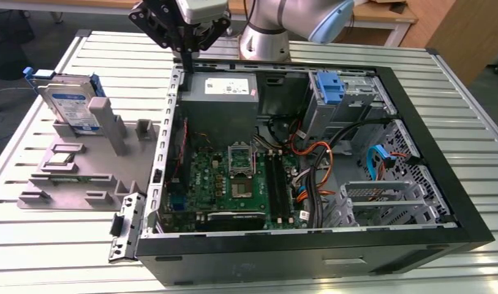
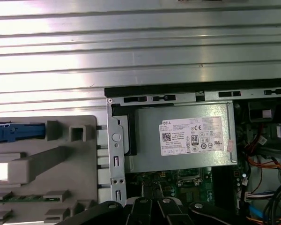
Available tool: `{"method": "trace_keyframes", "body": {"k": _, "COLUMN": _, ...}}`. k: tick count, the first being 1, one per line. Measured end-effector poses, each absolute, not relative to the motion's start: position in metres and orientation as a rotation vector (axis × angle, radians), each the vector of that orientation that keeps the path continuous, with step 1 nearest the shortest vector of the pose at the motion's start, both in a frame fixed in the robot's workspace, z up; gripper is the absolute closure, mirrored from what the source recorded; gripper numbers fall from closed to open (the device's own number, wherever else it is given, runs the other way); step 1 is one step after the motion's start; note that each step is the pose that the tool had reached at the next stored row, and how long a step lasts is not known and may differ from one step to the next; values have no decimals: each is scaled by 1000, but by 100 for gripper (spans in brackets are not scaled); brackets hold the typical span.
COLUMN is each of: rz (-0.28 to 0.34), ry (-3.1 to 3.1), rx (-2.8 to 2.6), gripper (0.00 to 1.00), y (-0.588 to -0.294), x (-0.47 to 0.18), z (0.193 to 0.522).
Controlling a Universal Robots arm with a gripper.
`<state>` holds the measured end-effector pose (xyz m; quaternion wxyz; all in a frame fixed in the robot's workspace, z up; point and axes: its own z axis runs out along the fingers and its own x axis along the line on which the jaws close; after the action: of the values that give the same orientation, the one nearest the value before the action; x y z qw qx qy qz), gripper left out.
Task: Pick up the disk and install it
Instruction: 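Reach for the disk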
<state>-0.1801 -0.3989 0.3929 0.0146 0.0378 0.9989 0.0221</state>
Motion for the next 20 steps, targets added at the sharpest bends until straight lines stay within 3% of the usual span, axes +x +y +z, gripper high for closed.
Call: {"method": "trace_keyframes", "body": {"k": 20, "rz": 69, "ry": 3110, "rx": 118, "gripper": 89, "y": -398, "x": -208, "z": 391}}
